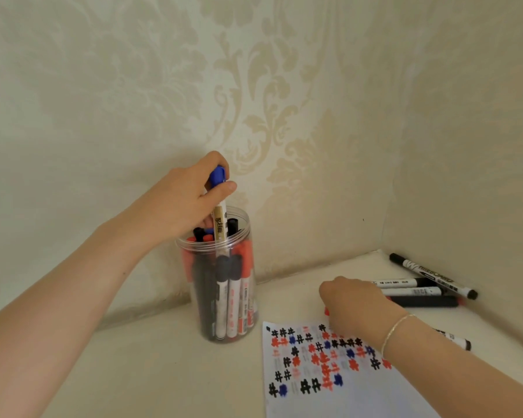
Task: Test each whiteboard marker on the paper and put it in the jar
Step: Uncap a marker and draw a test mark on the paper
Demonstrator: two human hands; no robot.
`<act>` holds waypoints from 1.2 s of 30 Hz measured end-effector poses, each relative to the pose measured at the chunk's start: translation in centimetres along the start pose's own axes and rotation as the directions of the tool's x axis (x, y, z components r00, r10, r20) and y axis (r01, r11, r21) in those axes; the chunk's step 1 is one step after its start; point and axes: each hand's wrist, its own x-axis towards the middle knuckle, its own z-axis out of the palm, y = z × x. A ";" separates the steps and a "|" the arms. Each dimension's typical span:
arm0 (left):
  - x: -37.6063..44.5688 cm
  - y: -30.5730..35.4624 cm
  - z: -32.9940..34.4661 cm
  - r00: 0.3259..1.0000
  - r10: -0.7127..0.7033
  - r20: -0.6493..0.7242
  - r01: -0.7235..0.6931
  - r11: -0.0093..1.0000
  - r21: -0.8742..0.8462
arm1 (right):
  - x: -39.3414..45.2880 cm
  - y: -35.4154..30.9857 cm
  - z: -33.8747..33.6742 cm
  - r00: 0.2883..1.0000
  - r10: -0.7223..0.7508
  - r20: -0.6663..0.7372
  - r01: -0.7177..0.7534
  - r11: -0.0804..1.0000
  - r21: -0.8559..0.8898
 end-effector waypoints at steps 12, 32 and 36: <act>1.1 -0.1 -1.4 0.916 -0.135 0.379 0.180 0.980 -0.085 | -0.1 -1.2 -2.8 0.843 0.107 -0.527 0.525 0.045 0.850; -1.5 6.1 3.7 0.859 0.358 0.366 -0.495 0.766 0.410 | -1.4 -0.6 -1.4 0.933 -0.020 -0.359 0.358 0.142 0.923; -2.4 5.6 7.5 0.845 0.239 0.479 -0.493 0.693 0.526 | -1.6 0.4 -0.6 0.907 0.097 -0.410 0.316 0.489 0.813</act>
